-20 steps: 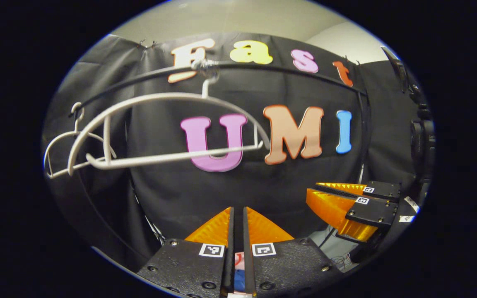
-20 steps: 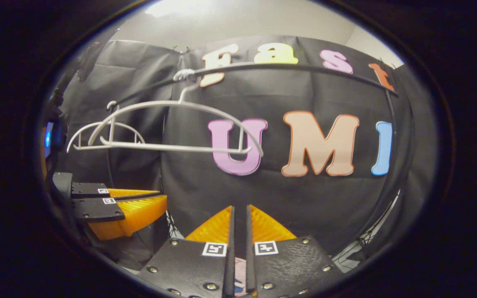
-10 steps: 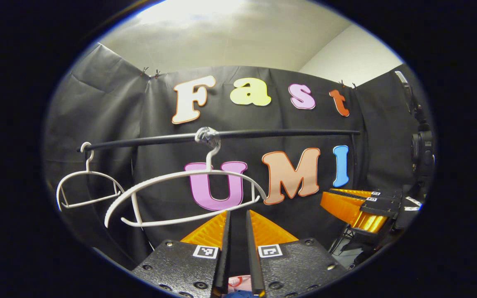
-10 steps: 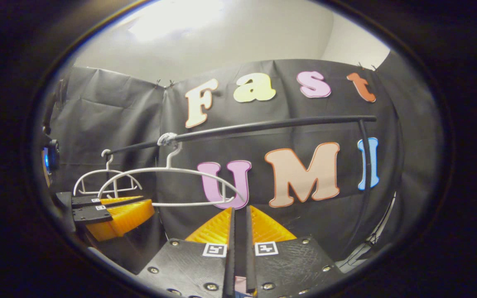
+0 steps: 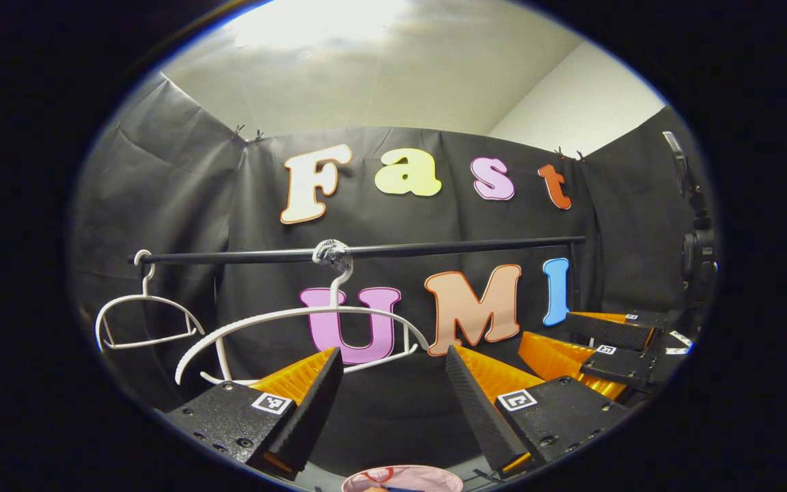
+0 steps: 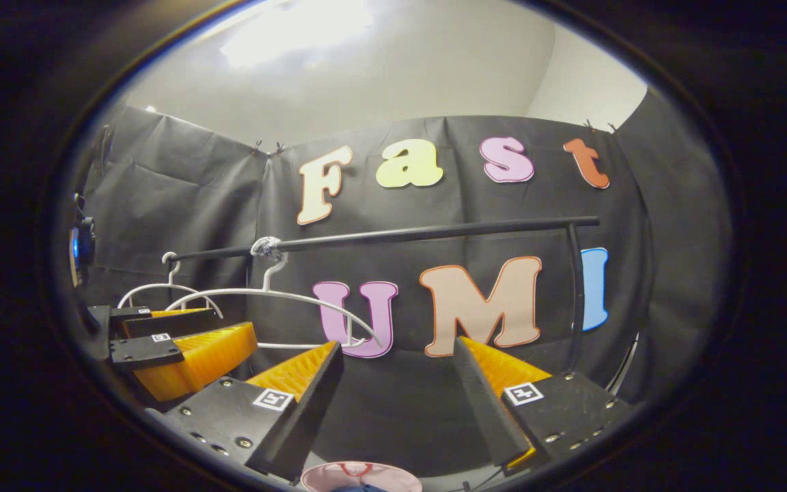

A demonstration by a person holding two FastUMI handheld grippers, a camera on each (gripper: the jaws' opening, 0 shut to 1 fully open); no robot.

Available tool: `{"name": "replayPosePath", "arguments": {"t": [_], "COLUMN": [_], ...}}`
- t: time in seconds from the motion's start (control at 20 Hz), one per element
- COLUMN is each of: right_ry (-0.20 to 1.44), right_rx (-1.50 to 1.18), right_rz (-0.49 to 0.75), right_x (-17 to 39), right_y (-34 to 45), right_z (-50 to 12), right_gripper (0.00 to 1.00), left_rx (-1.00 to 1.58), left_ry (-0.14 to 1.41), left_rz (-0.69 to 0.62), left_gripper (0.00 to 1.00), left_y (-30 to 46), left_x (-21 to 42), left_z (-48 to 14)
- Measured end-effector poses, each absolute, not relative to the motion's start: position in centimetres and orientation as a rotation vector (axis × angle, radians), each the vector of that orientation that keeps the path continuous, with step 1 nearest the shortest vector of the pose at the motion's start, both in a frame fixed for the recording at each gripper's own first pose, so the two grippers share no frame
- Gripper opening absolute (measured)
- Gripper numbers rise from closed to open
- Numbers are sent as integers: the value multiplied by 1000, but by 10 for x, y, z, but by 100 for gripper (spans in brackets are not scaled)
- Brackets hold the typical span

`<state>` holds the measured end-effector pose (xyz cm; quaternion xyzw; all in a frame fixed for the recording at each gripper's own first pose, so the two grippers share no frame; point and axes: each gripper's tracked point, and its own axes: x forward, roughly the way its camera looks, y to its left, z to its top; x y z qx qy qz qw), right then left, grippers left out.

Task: Grasp the clothes on the hanger with both hands and then place them into the laundry hamper below.

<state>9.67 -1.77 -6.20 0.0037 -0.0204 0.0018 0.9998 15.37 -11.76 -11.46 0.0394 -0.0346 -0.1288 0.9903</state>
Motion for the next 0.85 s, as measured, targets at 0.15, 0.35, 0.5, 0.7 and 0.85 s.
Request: {"name": "replayPosePath", "arguments": {"t": [0.15,0.35,0.5,0.7,0.85], "right_ry": [-49,-67,-81,-92,-87], "right_rx": [0,-23,-45,-57,-77], "right_rz": [-16,-70,-107,-123,-129], "right_x": [93,82,72,64,59], "right_y": [-28,-48,-62,-75,-86], "right_z": [-55,-46,-40,-35,-37], "right_gripper": [97,96,97,96,97], "left_rx": [70,25,42,27,23], "left_ry": [-85,-73,-75,-87,-88], "left_rz": [-253,-273,-280,-295,-308], "left_gripper": [94,94,94,94,93], "left_y": [-117,-125,-130,-146,-163], "left_x": [151,152,155,154,154], "left_z": [-111,-110,-107,-102,-105]}}
